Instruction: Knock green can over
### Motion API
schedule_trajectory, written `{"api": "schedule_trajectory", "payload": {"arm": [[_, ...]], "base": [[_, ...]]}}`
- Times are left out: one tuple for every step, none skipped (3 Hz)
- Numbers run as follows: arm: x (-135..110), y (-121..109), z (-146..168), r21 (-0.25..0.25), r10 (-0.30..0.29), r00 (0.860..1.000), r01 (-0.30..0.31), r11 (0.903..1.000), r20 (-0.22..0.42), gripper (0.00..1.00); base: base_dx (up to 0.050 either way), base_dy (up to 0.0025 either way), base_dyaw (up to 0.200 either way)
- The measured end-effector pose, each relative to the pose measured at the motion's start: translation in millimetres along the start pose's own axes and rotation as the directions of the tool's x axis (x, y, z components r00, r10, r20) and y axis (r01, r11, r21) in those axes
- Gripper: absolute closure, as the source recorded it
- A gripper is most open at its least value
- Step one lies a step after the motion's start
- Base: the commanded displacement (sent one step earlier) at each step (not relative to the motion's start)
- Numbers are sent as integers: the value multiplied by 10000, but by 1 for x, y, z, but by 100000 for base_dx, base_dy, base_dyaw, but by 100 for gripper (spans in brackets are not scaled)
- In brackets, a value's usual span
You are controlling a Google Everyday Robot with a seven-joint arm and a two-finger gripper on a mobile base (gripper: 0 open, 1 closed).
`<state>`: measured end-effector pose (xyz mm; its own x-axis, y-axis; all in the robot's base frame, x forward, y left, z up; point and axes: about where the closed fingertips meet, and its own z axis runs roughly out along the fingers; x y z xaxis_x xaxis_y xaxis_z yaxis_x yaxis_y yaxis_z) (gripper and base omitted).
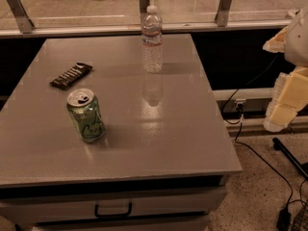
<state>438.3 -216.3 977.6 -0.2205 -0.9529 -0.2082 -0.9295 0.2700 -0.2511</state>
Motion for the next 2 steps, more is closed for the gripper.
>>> {"api": "schedule_trajectory", "payload": {"arm": [[0,0,0,2,0,10000,0,10000,2,0],[-4,1,-1,4,39,9992,-39,10000,402,0]], "base": [[0,0,0],[0,0,0]]}}
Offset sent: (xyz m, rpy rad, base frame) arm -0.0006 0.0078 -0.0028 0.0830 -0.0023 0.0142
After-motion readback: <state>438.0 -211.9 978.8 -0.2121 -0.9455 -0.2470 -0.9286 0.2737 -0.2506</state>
